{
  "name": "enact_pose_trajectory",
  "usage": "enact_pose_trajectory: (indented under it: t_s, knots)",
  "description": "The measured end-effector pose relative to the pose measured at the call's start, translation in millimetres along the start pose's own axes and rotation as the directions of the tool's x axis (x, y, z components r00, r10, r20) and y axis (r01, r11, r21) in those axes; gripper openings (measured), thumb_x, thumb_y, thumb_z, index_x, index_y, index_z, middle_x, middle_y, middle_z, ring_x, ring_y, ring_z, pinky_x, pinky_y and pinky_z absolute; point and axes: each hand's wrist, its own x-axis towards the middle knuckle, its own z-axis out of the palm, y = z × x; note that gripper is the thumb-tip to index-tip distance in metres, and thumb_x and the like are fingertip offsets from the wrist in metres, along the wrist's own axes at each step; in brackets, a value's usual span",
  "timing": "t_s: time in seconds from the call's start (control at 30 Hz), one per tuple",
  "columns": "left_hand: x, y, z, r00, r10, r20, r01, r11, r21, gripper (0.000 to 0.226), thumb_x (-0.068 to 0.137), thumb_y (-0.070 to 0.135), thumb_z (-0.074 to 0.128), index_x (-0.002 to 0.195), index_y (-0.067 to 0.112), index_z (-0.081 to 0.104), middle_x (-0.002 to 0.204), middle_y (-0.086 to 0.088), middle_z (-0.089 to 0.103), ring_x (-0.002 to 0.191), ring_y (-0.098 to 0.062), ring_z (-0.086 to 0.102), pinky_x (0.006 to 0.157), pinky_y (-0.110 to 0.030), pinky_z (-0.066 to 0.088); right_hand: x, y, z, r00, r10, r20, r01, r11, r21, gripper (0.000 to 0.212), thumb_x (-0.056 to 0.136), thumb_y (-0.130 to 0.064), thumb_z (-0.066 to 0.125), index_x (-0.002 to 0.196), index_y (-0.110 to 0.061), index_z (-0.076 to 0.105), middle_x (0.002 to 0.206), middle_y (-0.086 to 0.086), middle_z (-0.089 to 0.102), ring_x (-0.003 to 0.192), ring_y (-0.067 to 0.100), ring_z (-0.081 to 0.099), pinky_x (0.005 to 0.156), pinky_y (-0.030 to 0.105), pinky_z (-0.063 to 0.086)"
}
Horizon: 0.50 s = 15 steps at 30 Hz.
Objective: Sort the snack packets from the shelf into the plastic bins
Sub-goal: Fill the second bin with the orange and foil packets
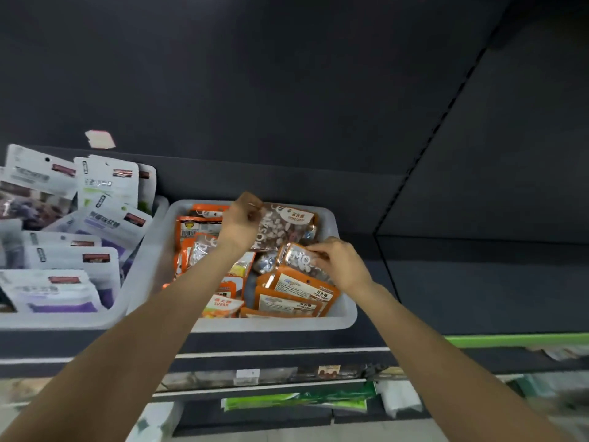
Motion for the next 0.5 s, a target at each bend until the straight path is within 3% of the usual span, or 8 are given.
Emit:
enact_pose_trajectory:
  t_s: [0.07,0.13,0.2,0.27,0.37,0.5]
  knots:
    - [0.1,-2.6,-0.2,0.995,-0.076,0.071,0.083,0.992,-0.096,0.023,0.089,-0.01,0.05,0.08,0.011,0.049,0.079,-0.001,0.054,0.075,-0.015,0.052,0.06,-0.012,0.043,-0.7,0.3,-4.0,1.0,-0.02,0.018,0.02,1.0,-0.001,0.033,0.09,-0.017,0.063,0.123,-0.021,0.064,0.114,0.006,0.06,0.107,0.02,0.056,0.092,0.033,0.046]
    - [0.2,-3.1,3.4,0.989,-0.1,0.11,0.11,0.99,-0.086,0.022,0.09,-0.006,0.05,0.08,0.013,0.049,0.078,-0.004,0.055,0.071,-0.02,0.054,0.059,-0.023,0.046,-0.9,3.1,-10.8,0.999,-0.008,0.036,0.007,1.0,0.025,0.033,0.091,-0.018,0.061,0.124,-0.018,0.063,0.117,0.007,0.057,0.111,0.02,0.054,0.093,0.027,0.042]
    - [-0.6,-6.3,8.5,0.974,-0.146,0.172,0.164,0.982,-0.093,0.018,0.091,-0.001,0.052,0.081,0.013,0.049,0.079,-0.006,0.056,0.075,-0.023,0.056,0.065,-0.036,0.05,-0.7,7.1,-15.7,0.999,0.045,-0.016,-0.044,0.997,0.071,0.034,0.092,-0.019,0.06,0.126,-0.016,0.061,0.122,0.009,0.055,0.114,0.021,0.052,0.094,0.026,0.039]
    - [-4.7,-11.5,15.2,0.931,-0.179,0.319,0.206,0.977,-0.052,0.008,0.092,0.009,0.057,0.089,0.012,0.051,0.086,-0.011,0.059,0.081,-0.026,0.061,0.07,-0.039,0.056,0.5,12.2,-18.3,0.991,0.086,-0.099,-0.079,0.994,0.076,0.039,0.092,-0.018,0.059,0.131,-0.016,0.056,0.125,0.009,0.053,0.117,0.023,0.051,0.093,0.026,0.039]
    - [-11.8,-16.1,23.7,0.894,-0.175,0.413,0.106,0.977,0.184,0.012,0.094,0.006,0.051,0.106,0.009,0.053,0.1,-0.023,0.061,0.093,-0.039,0.062,0.076,-0.04,0.051,4.4,19.3,-19.5,0.988,0.125,-0.089,-0.122,0.992,0.041,0.051,0.093,-0.021,0.058,0.141,-0.019,0.042,0.135,0.009,0.046,0.126,0.024,0.043,0.099,0.032,0.039]
    - [-13.7,-15.9,25.9,0.913,-0.098,0.395,-0.051,0.935,0.35,0.027,0.097,0.01,0.045,0.124,0.007,0.051,0.12,-0.016,0.058,0.109,-0.031,0.057,0.085,-0.03,0.044,17.0,24.7,-13.4,0.99,0.137,0.045,-0.137,0.991,-0.003,0.057,0.094,-0.026,0.055,0.146,-0.02,0.032,0.148,0.006,0.034,0.135,0.024,0.034,0.107,0.036,0.035]
